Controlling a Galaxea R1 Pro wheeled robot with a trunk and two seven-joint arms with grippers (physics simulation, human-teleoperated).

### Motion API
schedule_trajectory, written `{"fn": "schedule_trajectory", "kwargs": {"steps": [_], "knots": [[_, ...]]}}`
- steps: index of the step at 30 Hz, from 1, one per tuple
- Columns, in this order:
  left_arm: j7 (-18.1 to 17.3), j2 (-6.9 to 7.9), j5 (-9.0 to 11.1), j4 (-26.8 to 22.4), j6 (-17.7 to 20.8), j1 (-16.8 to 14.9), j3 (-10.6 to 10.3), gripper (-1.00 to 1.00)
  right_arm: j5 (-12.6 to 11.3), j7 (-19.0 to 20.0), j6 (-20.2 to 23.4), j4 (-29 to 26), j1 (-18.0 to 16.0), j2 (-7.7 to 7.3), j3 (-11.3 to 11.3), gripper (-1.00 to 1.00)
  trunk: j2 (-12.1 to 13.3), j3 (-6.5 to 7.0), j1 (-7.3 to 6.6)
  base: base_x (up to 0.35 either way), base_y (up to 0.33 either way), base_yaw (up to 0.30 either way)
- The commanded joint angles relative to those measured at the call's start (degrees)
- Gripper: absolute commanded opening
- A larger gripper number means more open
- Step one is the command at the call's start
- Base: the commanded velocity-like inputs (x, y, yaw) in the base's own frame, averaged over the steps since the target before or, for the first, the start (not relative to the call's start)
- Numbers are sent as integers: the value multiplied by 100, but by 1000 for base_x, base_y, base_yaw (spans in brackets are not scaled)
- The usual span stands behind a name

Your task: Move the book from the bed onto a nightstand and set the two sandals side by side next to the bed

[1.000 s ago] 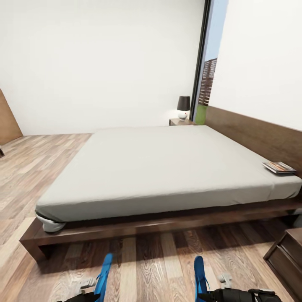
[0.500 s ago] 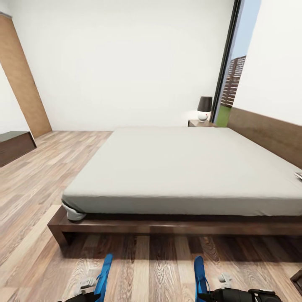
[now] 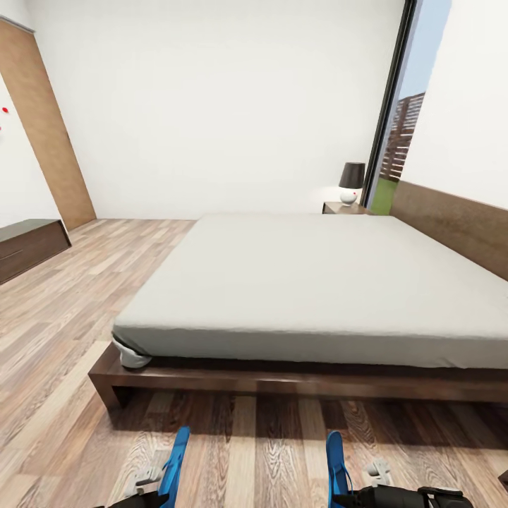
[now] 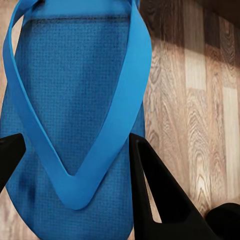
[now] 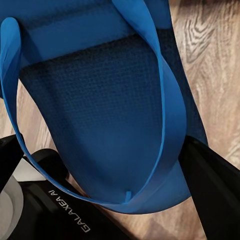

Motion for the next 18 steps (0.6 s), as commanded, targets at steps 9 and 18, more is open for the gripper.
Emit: {"fn": "schedule_trajectory", "kwargs": {"steps": [9, 18], "knots": [[-17, 1, -71, -4, -13, -4, 56, -100, 31, 24, 61, -12, -6, 5, -49, -100, -2, -5, -1, 0, 0, 0], [-23, 19, -80, -198, -44, -3, 52, -100, 31, -266, 52, -12, -6, 4, -49, -100, -2, -5, -1, 0, 0, 0]]}}
